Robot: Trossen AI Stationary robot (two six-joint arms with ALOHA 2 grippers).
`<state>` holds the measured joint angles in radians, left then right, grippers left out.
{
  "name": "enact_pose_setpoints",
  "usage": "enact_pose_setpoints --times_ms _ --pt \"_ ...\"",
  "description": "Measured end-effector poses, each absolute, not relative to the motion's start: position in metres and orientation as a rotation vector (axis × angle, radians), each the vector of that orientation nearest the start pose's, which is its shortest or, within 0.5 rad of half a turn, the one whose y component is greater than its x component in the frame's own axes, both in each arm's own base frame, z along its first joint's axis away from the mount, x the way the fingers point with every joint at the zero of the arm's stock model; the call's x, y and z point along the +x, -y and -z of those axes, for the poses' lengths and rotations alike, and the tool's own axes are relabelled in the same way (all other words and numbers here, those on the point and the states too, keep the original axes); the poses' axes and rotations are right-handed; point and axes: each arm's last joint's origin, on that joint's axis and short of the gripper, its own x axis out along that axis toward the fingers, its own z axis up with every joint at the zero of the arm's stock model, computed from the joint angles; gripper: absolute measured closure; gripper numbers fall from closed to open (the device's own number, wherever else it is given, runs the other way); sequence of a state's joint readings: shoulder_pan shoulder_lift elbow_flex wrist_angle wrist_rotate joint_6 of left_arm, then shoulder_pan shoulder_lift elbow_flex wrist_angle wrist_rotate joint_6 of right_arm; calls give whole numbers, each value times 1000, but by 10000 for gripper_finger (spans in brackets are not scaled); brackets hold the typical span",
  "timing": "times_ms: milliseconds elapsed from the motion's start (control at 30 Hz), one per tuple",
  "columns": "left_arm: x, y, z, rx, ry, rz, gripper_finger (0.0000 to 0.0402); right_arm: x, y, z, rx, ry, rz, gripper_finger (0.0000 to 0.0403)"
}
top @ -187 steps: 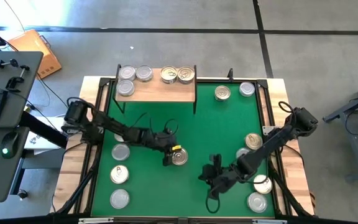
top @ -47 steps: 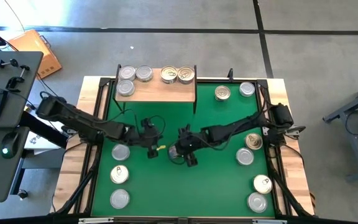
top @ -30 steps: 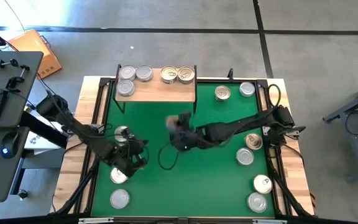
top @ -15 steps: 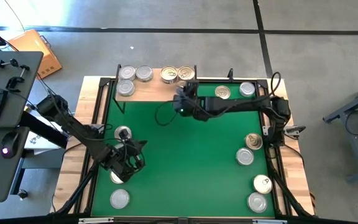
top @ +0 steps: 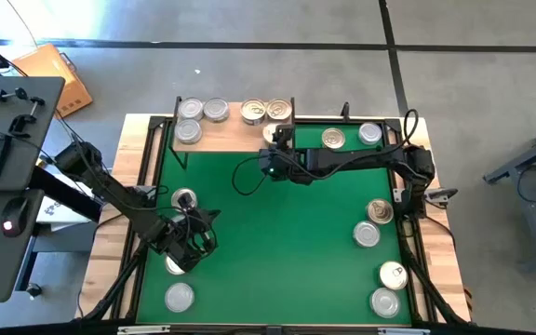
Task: Stack canned seafood by type on shelf
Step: Put the blue-pink tuna can on the shelf
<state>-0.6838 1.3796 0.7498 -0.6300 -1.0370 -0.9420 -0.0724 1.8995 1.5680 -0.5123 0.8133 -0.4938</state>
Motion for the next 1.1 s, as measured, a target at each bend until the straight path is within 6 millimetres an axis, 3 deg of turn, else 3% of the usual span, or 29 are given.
enact_pose_setpoints --times_ms 100,300,433,600,767,933,1100 --pt "193 125 -188 76 -573 -620 401 413 51 -274 -712 -1006 586 88" --pt "193 125 -189 68 -569 -619 401 413 50 -290 -626 -999 479 83" --pt "193 125 -189 67 -568 -619 402 415 58 -309 -454 -916 339 117" --pt "193 125 -188 67 -569 -619 401 410 79 -338 -359 -879 352 188" --pt "193 126 -188 53 -567 -616 402 388 91 -357 -269 -995 309 246" --pt "190 133 -185 59 -542 -613 401 353 97 -352 -181 -1178 315 285" --pt "190 137 -179 100 -527 -620 401 314 93 -346 -121 -1184 318 320"
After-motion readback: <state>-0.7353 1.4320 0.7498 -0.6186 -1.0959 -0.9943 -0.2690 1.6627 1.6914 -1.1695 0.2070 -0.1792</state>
